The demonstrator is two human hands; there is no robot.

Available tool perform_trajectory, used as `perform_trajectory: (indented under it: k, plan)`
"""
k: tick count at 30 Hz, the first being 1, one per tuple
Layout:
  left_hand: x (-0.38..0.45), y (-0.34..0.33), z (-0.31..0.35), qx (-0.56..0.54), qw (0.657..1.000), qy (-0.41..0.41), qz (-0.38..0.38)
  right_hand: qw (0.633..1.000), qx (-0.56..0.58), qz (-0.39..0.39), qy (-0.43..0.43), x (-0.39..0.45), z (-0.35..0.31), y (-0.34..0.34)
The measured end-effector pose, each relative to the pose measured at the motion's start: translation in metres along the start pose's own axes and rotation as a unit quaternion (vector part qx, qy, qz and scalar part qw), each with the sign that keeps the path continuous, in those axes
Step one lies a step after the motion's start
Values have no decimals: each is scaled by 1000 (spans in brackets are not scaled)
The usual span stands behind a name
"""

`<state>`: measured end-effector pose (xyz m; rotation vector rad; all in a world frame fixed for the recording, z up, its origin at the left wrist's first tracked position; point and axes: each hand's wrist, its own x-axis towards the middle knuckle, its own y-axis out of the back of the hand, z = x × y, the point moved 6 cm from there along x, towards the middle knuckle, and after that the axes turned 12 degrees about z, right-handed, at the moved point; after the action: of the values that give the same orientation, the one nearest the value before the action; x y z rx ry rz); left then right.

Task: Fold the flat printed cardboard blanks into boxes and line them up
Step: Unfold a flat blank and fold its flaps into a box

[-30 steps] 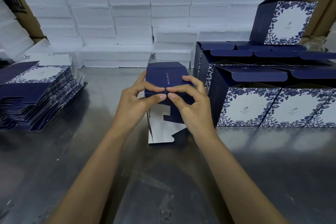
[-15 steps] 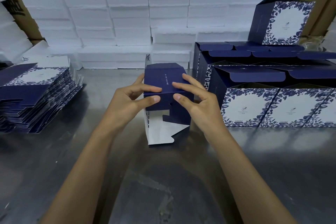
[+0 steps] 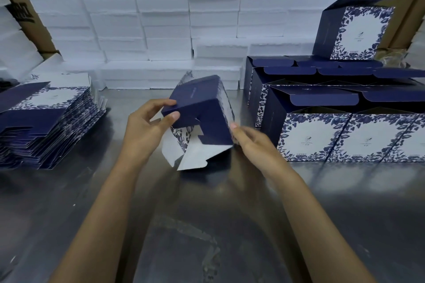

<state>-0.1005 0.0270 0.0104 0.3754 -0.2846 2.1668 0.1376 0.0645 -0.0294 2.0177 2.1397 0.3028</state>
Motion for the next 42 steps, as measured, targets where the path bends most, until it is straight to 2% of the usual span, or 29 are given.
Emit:
perform_trajectory:
  k: [3, 7, 10, 13, 18, 20, 22, 23, 26, 29, 30, 31, 33, 37, 42]
  plan:
    - [0, 2, -14, -9, 998, 51, 33, 999, 38, -37, 1, -5, -1, -13]
    - [-4, -6, -32, -31, 986, 164, 9, 993, 103, -17, 51, -5, -14, -14]
    - [-14, -15, -39, 6, 971, 233, -47, 986, 136, -4, 101, -7, -24, -7]
    - [-27, -27, -42, 84, 950, 269, -137, 979, 130, 11, 159, -10, -34, -3]
    - [-52, -50, -50, 79, 895, 366, -243, 972, 116, 40, 200, -12, -42, 6]
    - [-61, -54, -53, 117, 866, 385, -298, 974, 84, 41, 206, -12, -40, 6]
    - [-60, -48, -54, 190, 855, 366, -313, 976, 38, 35, 212, -13, -39, 1]
    - [-54, -43, -55, 231, 861, 346, -293, 976, 26, 31, 214, -14, -38, -2]
    - [-25, -13, -53, 315, 900, 268, -139, 976, 10, 24, 215, -16, -37, -9]
    - [1, 19, -38, 375, 918, 113, 63, 977, 9, 26, 213, -16, -35, -10]
    - [4, 22, -28, 338, 932, 62, 116, 978, 8, 20, 209, -16, -34, -10]
    - [4, 19, -17, 260, 956, 21, 136, 979, 5, 12, 205, -16, -33, -10]
    - [-1, 2, 1, 129, 988, -39, 80, 979, -2, -10, 203, -17, -32, -10]
    - [-21, -30, 11, 117, 987, -87, -72, 978, 22, -44, 204, -18, -34, -6]
    - [-22, -31, 20, 156, 978, -114, -83, 982, 103, -7, 159, -14, -39, 13]
